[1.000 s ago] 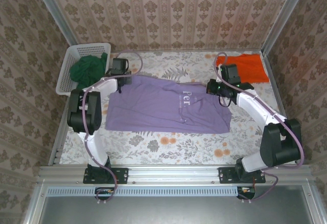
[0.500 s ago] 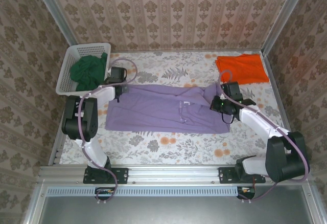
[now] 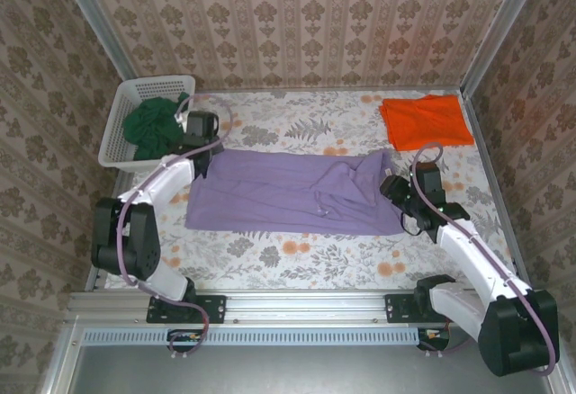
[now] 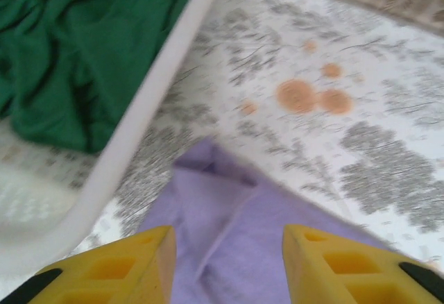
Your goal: Fold and stack the t-shirts
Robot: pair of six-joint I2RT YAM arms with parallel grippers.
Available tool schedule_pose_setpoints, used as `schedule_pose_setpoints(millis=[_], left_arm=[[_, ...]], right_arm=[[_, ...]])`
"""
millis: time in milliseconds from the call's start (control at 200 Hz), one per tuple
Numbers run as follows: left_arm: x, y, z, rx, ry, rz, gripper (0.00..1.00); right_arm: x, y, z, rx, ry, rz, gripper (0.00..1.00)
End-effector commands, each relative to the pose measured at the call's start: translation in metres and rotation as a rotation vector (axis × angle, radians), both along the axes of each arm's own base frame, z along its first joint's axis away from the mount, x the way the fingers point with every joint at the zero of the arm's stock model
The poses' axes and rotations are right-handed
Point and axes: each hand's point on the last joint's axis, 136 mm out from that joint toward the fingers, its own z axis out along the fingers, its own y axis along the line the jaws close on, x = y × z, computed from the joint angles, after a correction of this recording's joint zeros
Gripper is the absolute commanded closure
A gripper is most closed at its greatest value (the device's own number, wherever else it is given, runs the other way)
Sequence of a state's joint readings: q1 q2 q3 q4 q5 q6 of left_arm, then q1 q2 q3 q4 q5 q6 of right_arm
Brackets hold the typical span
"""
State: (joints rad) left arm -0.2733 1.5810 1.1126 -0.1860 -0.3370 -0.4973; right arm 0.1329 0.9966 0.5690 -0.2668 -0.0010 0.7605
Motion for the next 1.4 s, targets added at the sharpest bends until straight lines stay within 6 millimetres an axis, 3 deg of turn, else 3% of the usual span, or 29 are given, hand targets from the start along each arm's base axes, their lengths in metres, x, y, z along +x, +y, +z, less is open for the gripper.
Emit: schedule_pose_setpoints(millis=[0,110,220,330,475,625,1080,1330,1395], left_arm=[[0.011,-0.035,-0.003,0.052,0.097,-0.163,0.56],[0.023,-0.048,-0.022,0.094,0.182,-0.193,0.56],[0.035,-0.036,-0.039,0.193,0.254,-0.144,0.47],[0.042,-0.011,-0.051,0.273,0.327,-0.072,0.41],[0.044,0.017,-0.056,0.310,0.381,-0.017,0.29],[0.047,0.025,-0.063,0.316,0.404,-0.016,0.24],[0.040,0.007,-0.099,0.216,0.484,-0.065,0.31],[0.035,0.010,-0.106,0.215,0.492,-0.055,0.44],[0.033,0.014,-0.106,0.215,0.489,-0.044,0.55]], right_arm=[[0.027,0.000,0.015,-0.005,-0.023,-0.008,0.43],[0.058,0.022,0.010,0.009,0.079,0.106,0.55],[0.084,0.024,-0.009,-0.022,0.171,0.121,0.66],[0.110,0.033,-0.022,-0.012,0.215,0.162,0.70],[0.125,0.032,-0.039,-0.042,0.302,0.174,0.71],[0.137,0.032,-0.048,-0.034,0.302,0.163,0.70],[0.145,0.035,-0.063,0.010,0.327,0.171,0.70],[0.147,0.032,-0.065,0.025,0.325,0.165,0.71],[0.146,0.031,-0.066,0.025,0.327,0.163,0.71]])
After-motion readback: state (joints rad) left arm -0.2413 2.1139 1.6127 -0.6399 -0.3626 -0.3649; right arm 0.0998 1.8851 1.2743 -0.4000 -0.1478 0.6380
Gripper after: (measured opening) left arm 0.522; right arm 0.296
